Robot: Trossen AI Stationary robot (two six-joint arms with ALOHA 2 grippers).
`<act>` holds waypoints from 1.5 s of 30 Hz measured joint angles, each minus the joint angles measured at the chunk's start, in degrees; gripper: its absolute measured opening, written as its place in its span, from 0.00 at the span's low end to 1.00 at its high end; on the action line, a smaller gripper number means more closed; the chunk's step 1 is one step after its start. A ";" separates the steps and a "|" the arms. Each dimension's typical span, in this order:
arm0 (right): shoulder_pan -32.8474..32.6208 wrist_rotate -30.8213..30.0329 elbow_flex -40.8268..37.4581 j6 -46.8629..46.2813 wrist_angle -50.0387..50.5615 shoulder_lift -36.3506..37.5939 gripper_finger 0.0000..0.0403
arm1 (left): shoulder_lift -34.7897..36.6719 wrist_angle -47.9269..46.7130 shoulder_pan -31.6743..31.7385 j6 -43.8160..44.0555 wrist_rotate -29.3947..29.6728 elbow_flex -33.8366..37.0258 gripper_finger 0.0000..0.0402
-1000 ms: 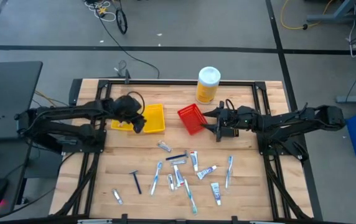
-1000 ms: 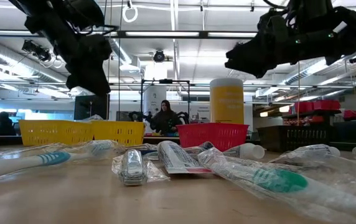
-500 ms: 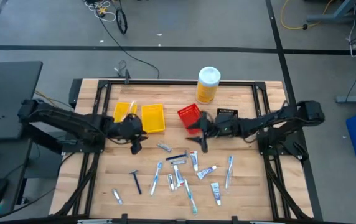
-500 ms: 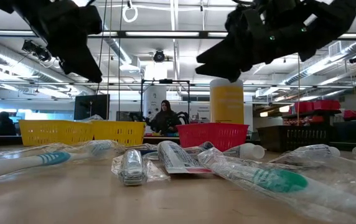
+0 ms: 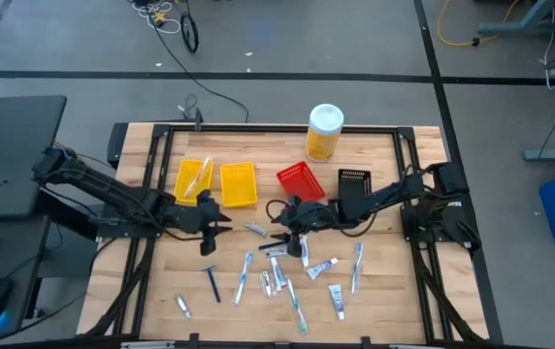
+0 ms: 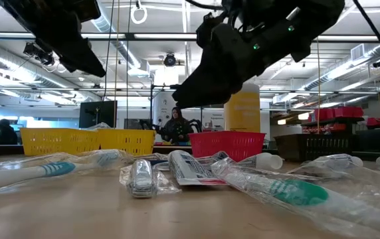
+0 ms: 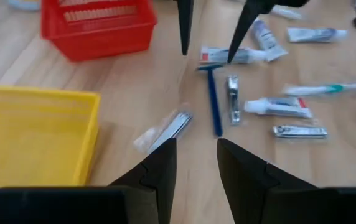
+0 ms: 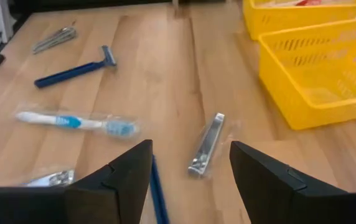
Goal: Pick & Place Travel size toiletries
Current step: Put the silver nail cutter into the right yellow bin
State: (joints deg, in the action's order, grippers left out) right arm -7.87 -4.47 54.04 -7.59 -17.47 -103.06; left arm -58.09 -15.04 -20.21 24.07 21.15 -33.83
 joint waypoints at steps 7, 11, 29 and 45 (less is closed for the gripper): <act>-0.09 0.02 0.02 -1.19 0.99 0.52 0.50 | -9.88 15.55 0.11 -4.07 -1.22 3.87 0.30; -0.74 0.20 0.02 -2.68 7.18 1.04 0.48 | -16.48 18.43 1.87 -11.47 -1.24 2.29 0.31; -3.37 0.09 0.00 -8.63 21.40 3.34 0.49 | -40.04 9.25 13.87 -27.64 -17.48 -14.36 0.50; -3.37 0.07 0.00 -8.57 21.22 3.36 0.49 | -42.52 7.59 14.76 -27.33 -19.75 -15.27 0.14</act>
State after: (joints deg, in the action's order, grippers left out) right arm -11.25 -4.40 54.04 -16.16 3.75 -99.70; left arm -100.61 -7.45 -5.45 -3.26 1.40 -49.09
